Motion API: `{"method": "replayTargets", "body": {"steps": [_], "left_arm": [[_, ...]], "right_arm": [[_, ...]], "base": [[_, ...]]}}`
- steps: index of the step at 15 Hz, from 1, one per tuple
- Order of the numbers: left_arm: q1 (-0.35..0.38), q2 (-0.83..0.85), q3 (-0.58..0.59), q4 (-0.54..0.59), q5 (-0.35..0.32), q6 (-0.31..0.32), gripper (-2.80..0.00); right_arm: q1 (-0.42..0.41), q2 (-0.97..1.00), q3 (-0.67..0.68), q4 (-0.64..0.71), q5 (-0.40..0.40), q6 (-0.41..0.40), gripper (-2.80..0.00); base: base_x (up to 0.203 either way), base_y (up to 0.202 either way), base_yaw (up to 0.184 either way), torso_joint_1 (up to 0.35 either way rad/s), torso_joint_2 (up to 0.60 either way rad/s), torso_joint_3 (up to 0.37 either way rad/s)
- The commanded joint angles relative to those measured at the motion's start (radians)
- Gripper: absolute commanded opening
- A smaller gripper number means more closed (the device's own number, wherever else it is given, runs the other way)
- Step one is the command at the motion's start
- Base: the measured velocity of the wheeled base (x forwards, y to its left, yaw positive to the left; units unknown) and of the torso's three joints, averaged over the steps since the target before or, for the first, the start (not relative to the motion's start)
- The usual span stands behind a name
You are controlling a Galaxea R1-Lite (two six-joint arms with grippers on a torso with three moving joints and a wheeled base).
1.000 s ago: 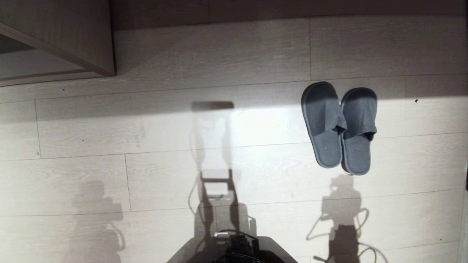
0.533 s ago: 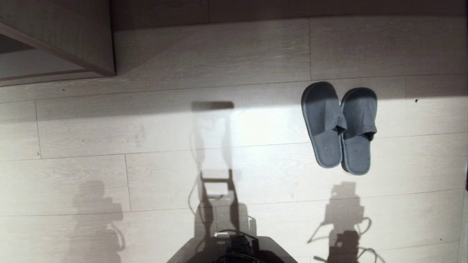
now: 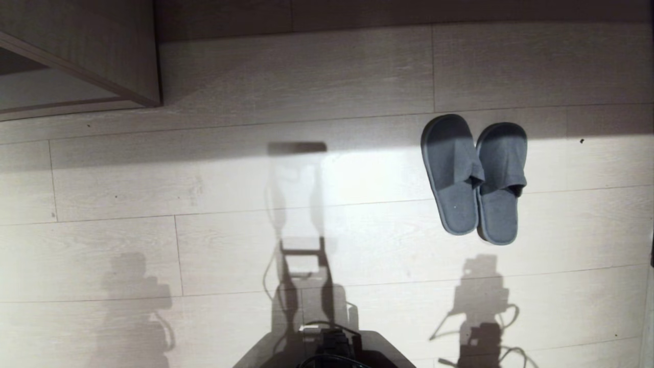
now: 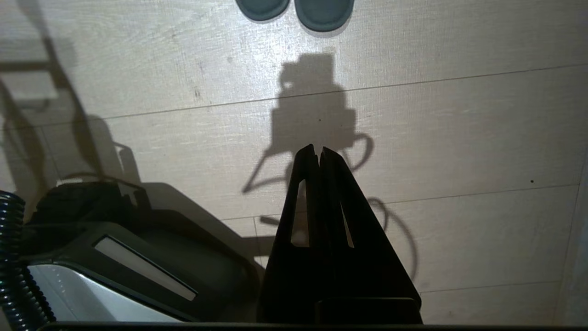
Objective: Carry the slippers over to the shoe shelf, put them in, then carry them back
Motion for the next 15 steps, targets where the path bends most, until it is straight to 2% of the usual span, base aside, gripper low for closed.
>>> {"method": "replayTargets", "body": {"steps": [1,15], "left_arm": [[0.0,-0.001,0.0,0.0,0.001,-0.001,-2.8],[0.0,-0.001,0.0,0.0,0.001,-0.001,-2.8]], "right_arm": [[0.0,0.001,0.002,0.003,0.001,-0.003,-2.8],[-0.001,0.002,0.002,0.003,0.003,-0.009,-2.8]], "base": [[0.0,0.0,0.0,-0.003,0.0,0.029],[0.0,0.0,0.0,0.001,0.0,0.196]]}}
